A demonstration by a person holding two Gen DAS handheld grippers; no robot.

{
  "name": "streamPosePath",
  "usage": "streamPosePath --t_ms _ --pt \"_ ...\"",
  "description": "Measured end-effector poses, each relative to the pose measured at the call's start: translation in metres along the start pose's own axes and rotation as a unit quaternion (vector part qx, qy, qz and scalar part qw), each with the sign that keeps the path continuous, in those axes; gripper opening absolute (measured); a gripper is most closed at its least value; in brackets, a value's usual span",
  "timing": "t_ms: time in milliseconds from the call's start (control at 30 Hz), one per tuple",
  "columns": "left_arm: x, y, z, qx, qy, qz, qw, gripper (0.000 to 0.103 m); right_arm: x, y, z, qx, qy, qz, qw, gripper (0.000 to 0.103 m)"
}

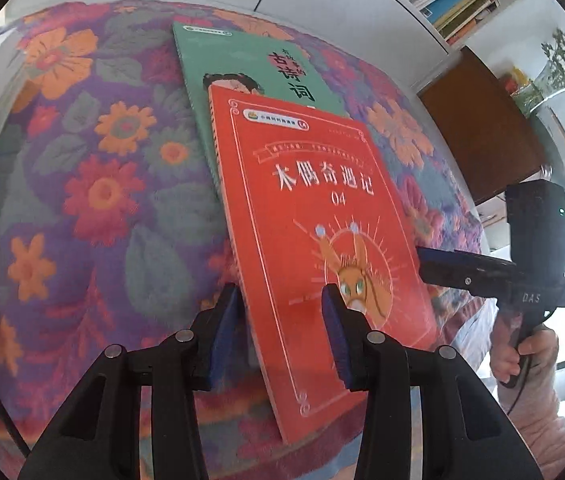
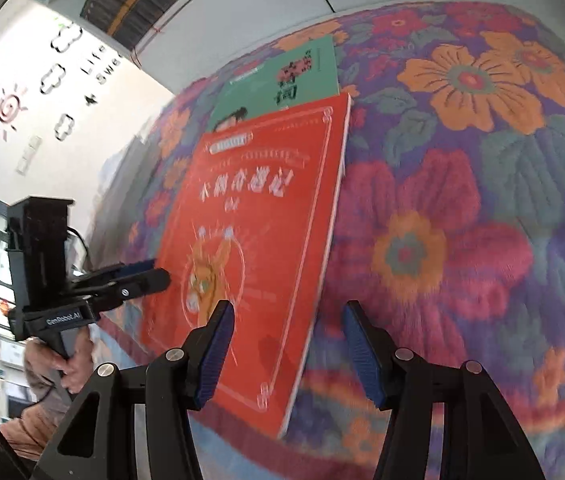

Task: Organize books

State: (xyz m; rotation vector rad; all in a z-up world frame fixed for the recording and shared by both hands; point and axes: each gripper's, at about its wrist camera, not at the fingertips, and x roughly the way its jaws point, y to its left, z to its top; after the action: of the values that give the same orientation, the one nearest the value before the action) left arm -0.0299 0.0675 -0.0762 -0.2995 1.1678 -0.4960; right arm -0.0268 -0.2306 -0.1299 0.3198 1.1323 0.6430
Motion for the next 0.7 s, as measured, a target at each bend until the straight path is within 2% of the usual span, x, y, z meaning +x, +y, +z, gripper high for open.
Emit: streamPosePath --t_ms 133,233,367,467,567,700 --pt "0.004 0.012 0.007 -0.021 -0.007 -0.023 0.9995 0.026 0.007 -0.005 0.015 -0.001 -0.004 0.020 1.000 0.050" --pt "0.006 0.021 0.010 -0.040 -0.004 -0.045 0.9982 0.023 0.014 0.002 0.023 -0.007 -0.007 0.020 1.000 0.045" --pt "0.004 0.021 0.007 -0.050 0.006 -0.043 0.9978 0.022 0.015 0.007 0.023 -0.005 0.000 0.030 1.000 0.045" --pt "-0.005 0.017 -0.004 -0.039 0.028 -0.033 0.9983 0.022 0.010 0.009 0.017 0.011 0.019 0.078 0.997 0.044" --pt "-0.009 0.017 -0.018 -0.028 0.043 -0.030 0.9982 0.022 0.008 0.017 0.009 0.001 0.028 0.100 0.995 0.044" --pt "-0.009 0.031 -0.020 -0.058 0.042 -0.060 0.9956 0.022 0.030 0.004 0.005 0.026 0.051 0.118 0.991 0.042"
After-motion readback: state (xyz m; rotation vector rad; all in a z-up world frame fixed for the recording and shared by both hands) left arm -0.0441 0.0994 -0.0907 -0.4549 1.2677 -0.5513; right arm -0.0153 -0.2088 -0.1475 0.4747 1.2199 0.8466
